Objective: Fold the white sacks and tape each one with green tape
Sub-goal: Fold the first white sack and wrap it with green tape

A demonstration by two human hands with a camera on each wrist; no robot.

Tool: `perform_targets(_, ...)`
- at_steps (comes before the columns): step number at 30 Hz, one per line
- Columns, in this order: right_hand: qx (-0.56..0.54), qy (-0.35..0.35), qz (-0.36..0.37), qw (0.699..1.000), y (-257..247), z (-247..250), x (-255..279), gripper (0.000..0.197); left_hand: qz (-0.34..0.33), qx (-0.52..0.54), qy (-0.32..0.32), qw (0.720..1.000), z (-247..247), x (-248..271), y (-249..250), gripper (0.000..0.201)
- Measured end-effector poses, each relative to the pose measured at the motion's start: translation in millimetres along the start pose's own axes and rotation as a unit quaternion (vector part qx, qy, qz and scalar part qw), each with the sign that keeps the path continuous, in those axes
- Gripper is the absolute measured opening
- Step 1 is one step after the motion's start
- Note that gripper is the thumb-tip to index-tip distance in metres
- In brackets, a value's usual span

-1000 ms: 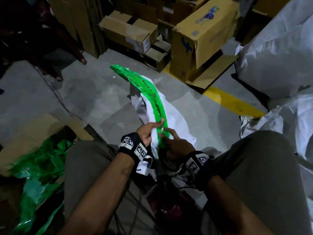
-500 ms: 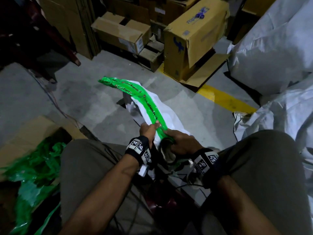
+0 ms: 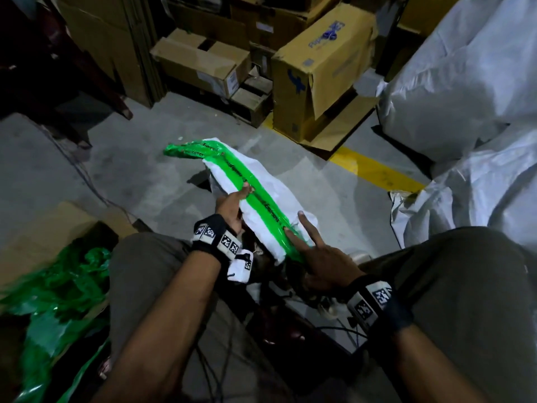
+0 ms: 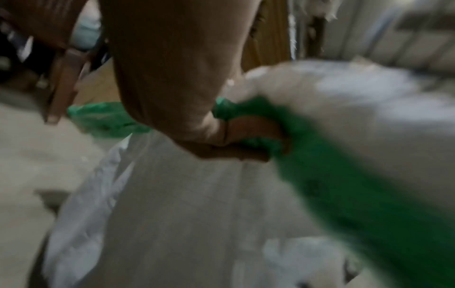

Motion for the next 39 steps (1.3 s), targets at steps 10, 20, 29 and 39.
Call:
perform_targets(10, -0.137, 0.047, 0.030, 0.989, -4, -5, -1, 0.071, 0.062, -0.051, -0.097, 0.992, -62, 77, -74, 0.042)
perform_targets(20, -0.115, 0.072, -0.077, 0.988, 34, 12, 26, 0.046, 0.205, -0.287, -0.034, 0.935, -64, 88, -101, 0.014)
perform_targets(29, -0.094, 0.143, -0.070, 0.983, 39, 42, 54, 0.062, 0.082, -0.166, 0.042, 0.982, -83, 61, -63, 0.020)
perform_targets(39, -0.124, 0.187, -0.059, 0.973, 36, 32, 55, 0.077, 0.102, -0.052, -0.008, 0.993, -95, 58, -79, 0.021)
Point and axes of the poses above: each hand's wrist, its own x-axis away from the middle knuckle, its own z-axis out of the back of the hand, y = z × x, the point moved 10 cm from there along -x, towards the middle knuckle, and after that the axes turned 10 degrees about -y, right-handed, at the moved point
